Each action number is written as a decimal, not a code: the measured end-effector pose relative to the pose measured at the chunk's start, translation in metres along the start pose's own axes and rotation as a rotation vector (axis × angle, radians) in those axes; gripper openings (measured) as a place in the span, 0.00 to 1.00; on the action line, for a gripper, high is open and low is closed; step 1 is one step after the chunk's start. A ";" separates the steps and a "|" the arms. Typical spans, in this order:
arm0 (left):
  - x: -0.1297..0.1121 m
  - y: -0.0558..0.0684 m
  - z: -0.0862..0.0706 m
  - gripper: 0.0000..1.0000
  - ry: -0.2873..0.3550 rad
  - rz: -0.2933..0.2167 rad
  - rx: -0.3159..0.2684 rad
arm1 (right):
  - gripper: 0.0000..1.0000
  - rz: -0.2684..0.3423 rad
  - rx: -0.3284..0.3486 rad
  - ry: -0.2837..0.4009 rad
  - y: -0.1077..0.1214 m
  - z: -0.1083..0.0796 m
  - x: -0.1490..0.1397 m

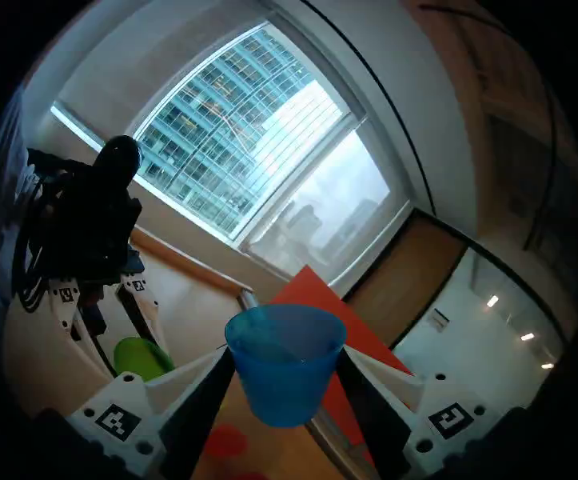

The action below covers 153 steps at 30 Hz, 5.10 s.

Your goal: Pour water

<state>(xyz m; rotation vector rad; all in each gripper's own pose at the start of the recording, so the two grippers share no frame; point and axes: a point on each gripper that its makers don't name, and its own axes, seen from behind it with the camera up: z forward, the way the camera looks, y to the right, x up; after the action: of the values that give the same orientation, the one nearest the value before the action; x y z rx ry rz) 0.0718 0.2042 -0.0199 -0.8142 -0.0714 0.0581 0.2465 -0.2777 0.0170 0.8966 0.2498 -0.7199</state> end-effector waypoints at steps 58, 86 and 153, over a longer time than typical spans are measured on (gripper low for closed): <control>0.010 0.007 0.006 0.88 0.005 0.012 -0.024 | 0.88 -0.505 -0.087 -0.043 0.032 0.011 0.019; 0.011 0.007 0.008 0.88 0.005 0.013 -0.025 | 0.88 -0.640 -0.110 -0.047 0.040 0.012 0.029; 0.018 0.004 0.010 0.88 0.025 -0.011 -0.022 | 0.87 -0.813 -0.153 -0.026 0.037 0.014 0.050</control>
<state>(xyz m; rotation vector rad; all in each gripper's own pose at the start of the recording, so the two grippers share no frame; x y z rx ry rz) 0.0892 0.2156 -0.0150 -0.8360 -0.0532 0.0370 0.3070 -0.2967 0.0242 0.6214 0.6557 -1.4391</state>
